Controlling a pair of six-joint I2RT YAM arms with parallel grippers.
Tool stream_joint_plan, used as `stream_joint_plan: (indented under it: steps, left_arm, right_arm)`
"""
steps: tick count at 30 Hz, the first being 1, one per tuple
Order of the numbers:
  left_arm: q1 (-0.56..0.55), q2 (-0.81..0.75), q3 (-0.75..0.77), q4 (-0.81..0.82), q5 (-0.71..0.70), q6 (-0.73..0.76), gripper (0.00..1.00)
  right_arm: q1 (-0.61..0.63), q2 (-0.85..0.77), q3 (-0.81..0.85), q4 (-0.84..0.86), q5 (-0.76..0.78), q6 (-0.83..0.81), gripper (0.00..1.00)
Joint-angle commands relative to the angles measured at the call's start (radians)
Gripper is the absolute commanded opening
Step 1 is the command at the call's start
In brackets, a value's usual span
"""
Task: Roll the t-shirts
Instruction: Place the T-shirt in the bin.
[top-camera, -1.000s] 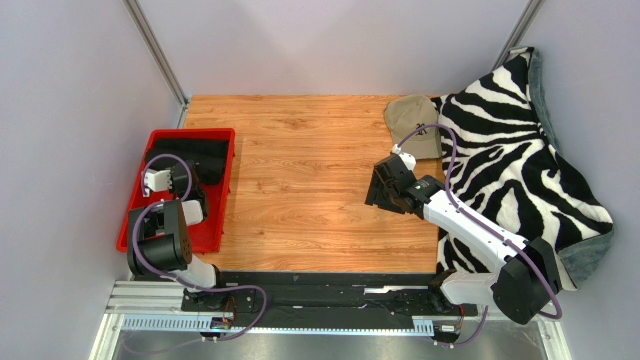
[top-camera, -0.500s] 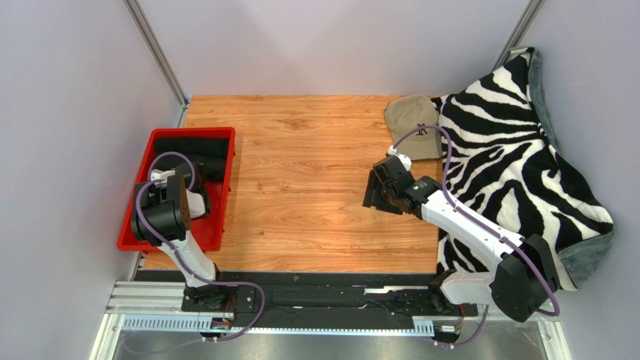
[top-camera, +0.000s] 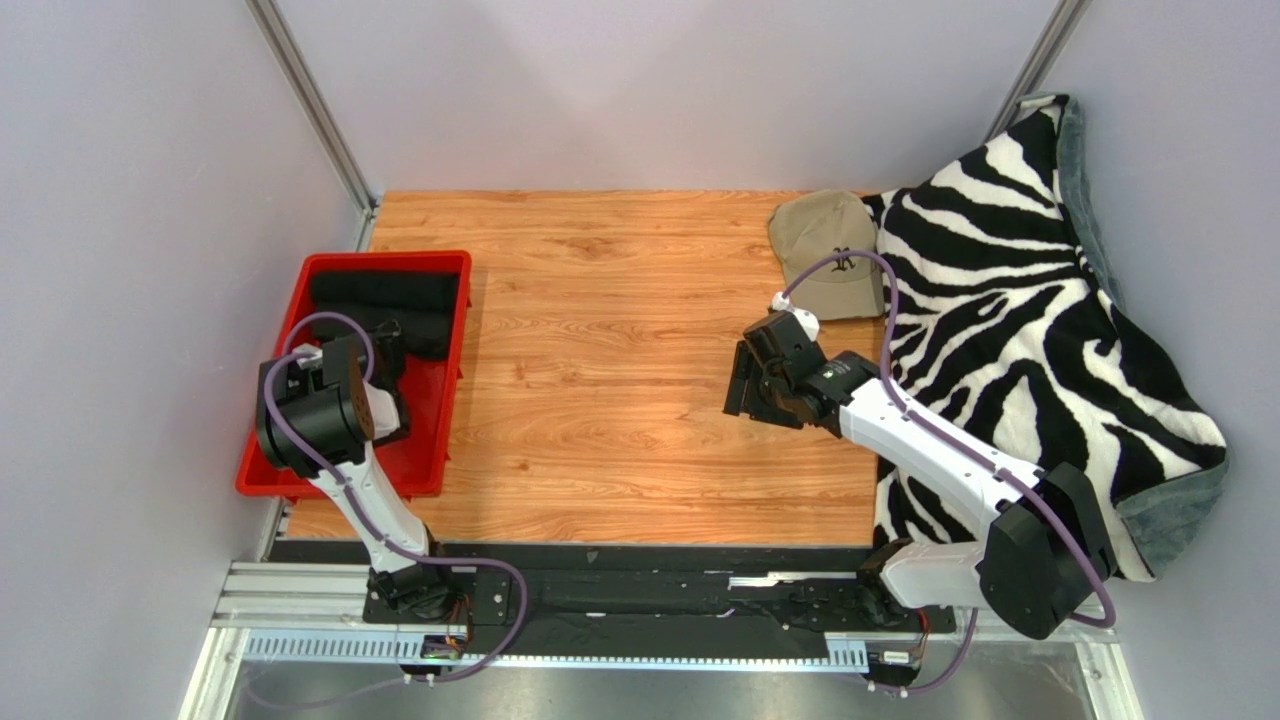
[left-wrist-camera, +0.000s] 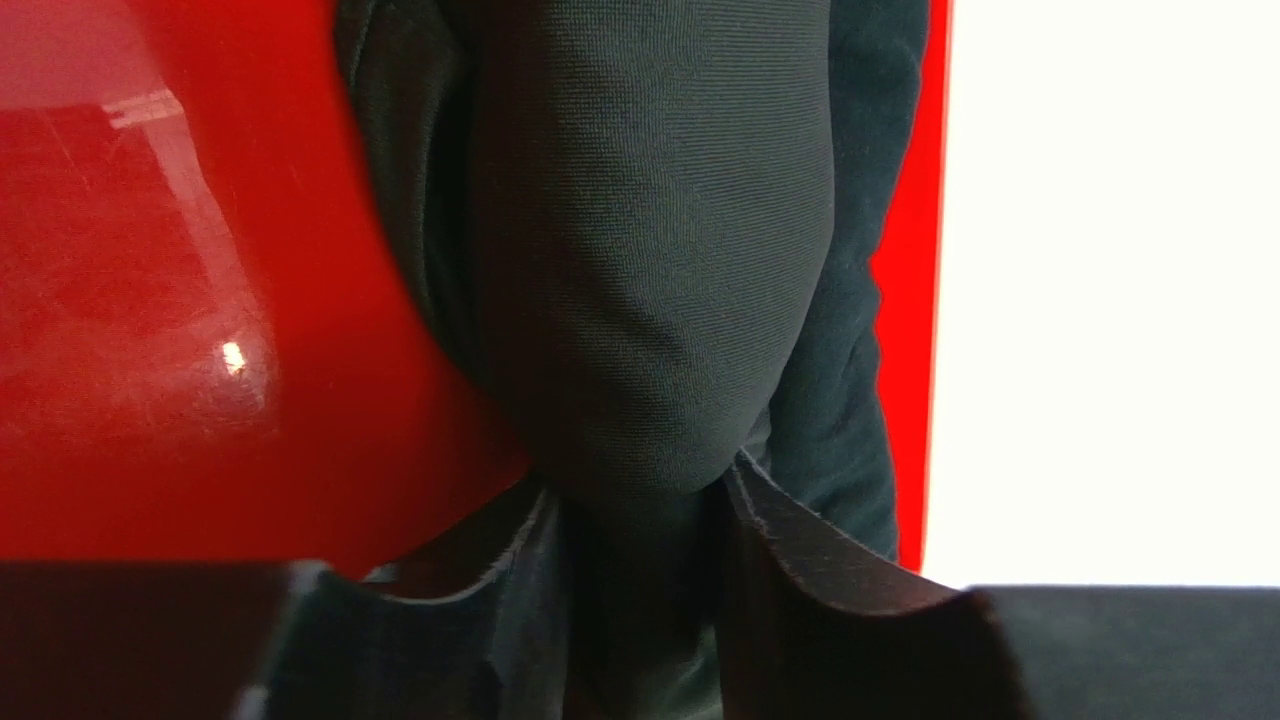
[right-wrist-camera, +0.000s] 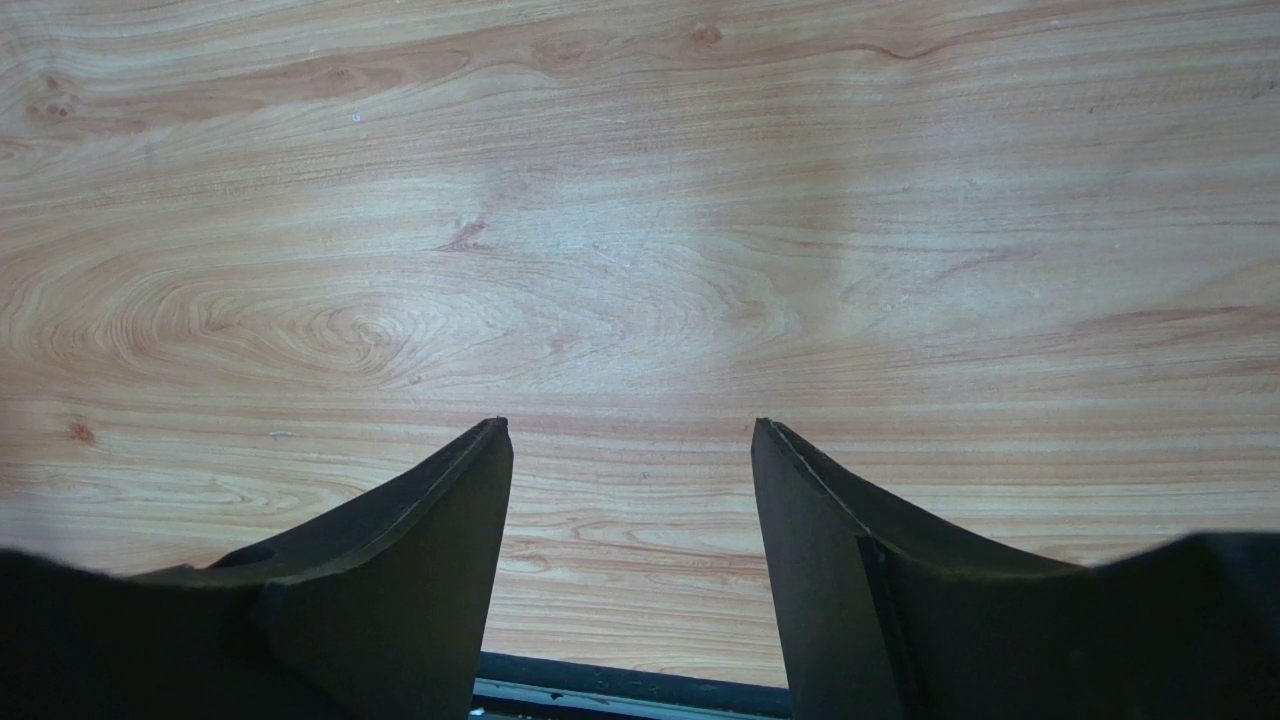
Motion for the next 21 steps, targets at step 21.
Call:
stream_joint_plan:
  steps: [21]
  left_arm:
    - [0.032,-0.269,0.01,-0.404,0.021,0.145,0.78]
  right_arm:
    - [-0.005,0.026,-0.003,0.053,-0.022,-0.007,0.64]
